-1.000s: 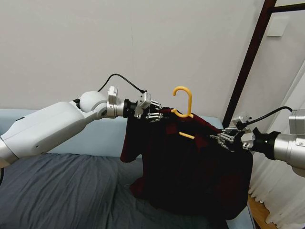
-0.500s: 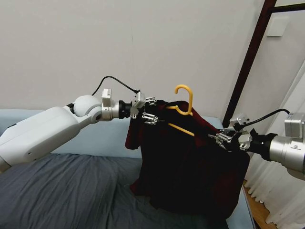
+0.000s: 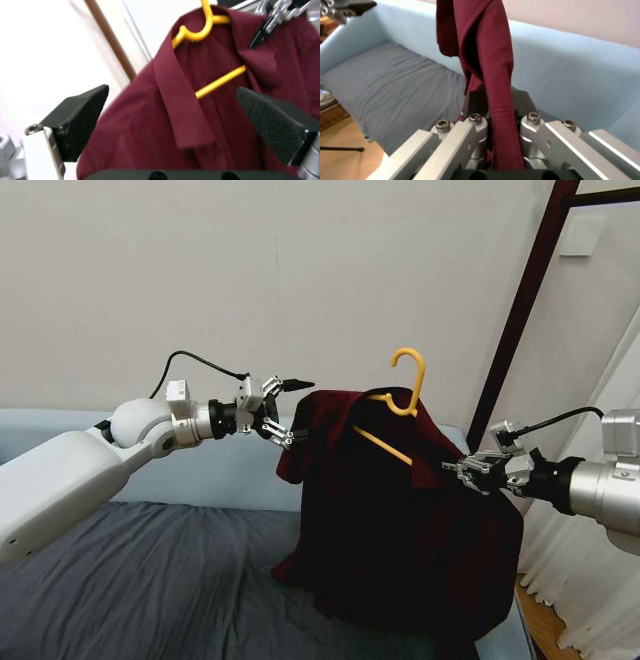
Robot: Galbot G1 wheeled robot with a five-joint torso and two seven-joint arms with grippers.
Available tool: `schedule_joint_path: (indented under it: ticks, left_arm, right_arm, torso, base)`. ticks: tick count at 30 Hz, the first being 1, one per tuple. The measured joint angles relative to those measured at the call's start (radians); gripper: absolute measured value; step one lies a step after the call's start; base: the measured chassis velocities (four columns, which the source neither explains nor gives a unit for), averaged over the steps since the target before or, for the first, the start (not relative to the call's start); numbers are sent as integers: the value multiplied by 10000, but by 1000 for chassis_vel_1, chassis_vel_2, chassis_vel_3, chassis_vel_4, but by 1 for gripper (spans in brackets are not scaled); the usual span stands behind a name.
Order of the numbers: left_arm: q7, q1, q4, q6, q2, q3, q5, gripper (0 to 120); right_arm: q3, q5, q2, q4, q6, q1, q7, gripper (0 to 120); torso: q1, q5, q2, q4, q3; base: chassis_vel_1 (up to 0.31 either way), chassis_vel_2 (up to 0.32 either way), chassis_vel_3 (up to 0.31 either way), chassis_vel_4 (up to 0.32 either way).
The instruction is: Pick up the clothes from the sofa and hang them on the clothes hanger.
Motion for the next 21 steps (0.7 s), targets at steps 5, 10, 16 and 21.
schedule_joint_path:
  ticks: [5, 10, 16, 21]
  left_arm:
    - [-618, 964, -531, 35, 120, -698, 201, 100]
    - [-2399, 2760, -1640, 121, 101, -1751, 348, 100]
    - [-4344, 3851, -2880, 108, -279, -1871, 194, 100]
    - [-5752, 3846, -3248, 310, -694, -1460, 182, 100]
  right_arm:
    - [26, 92, 42, 85, -35, 1, 116, 5]
    - [58, 103, 71, 282, -41, 11, 214, 5]
    - [66, 56, 42, 407, -57, 12, 283, 5]
    - [168, 69, -118, 431, -65, 12, 306, 5]
  torso:
    - [-1, -1, 0, 1, 0]
    - [-1, -3, 0, 0, 0]
    - [-1, 1, 0, -4, -1]
    - [-1, 3, 0, -3, 0]
  base:
    - [0, 0, 0, 0]
    - [0, 0, 0, 0]
    - [0, 0, 0, 0]
    - [0, 0, 0, 0]
